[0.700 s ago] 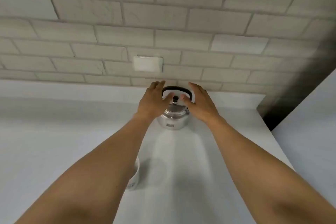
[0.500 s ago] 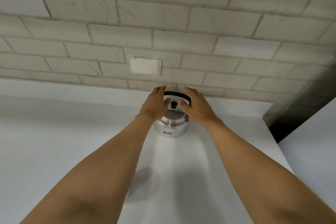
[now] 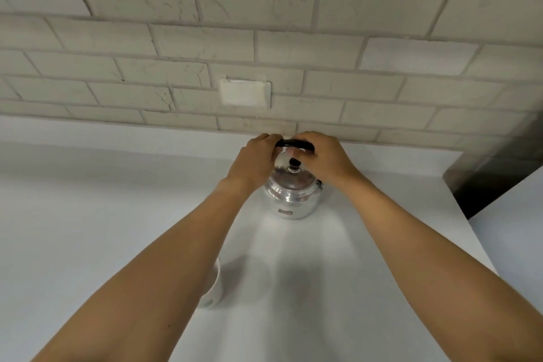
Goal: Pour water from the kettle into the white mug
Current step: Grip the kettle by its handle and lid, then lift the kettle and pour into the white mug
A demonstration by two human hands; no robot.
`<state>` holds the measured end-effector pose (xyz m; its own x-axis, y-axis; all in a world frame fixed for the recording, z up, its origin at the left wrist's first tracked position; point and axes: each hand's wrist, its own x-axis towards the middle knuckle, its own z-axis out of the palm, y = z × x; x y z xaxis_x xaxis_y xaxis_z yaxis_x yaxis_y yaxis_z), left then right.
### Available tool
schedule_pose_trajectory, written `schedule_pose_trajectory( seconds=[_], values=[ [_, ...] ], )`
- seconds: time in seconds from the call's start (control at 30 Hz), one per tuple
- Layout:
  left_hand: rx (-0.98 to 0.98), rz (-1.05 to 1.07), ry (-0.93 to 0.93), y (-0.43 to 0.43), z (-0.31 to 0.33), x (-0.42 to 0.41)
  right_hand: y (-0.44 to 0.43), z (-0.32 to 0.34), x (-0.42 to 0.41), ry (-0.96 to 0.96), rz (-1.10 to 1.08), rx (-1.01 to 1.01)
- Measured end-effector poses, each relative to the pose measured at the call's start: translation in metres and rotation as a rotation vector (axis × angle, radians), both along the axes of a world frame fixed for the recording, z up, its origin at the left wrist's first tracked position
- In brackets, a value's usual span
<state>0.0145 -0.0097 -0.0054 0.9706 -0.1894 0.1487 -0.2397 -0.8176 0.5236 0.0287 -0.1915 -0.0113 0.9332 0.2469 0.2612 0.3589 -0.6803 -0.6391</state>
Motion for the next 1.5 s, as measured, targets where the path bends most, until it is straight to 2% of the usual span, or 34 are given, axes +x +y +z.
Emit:
schedule_pose_trajectory(
  seconds=[0.1,0.23,0.3,0.47,0.67,0.83,1.13,1.5],
  values=[
    [-0.078,0.031,-0.008,0.002,0.016,-0.035,0.003,0.013,-0.030,-0.020,-0.020,0.025],
    [-0.055,0.069,-0.315,0.009,0.013,-0.116,0.005,0.027,-0.076,-0.040,-0.069,0.046],
    [-0.039,0.052,-0.384,0.009,0.002,-0.155,0.005,0.030,-0.100,-0.081,-0.086,0.064],
    [0.039,-0.011,-0.244,0.001,-0.028,-0.217,0.007,0.033,-0.155,-0.122,-0.073,0.015],
    [0.077,-0.038,-0.073,0.001,-0.048,-0.247,0.018,0.040,-0.201,-0.118,-0.001,-0.065],
    [-0.126,-0.018,-0.021,-0.001,-0.051,-0.263,0.030,0.058,-0.218,-0.123,0.051,-0.128],
    [-0.318,0.049,0.031,0.002,-0.030,-0.275,0.059,0.097,-0.217,-0.166,0.160,-0.253],
    [-0.584,0.092,0.062,0.005,-0.017,-0.277,0.094,0.114,-0.208,-0.236,0.276,-0.431]
  ],
)
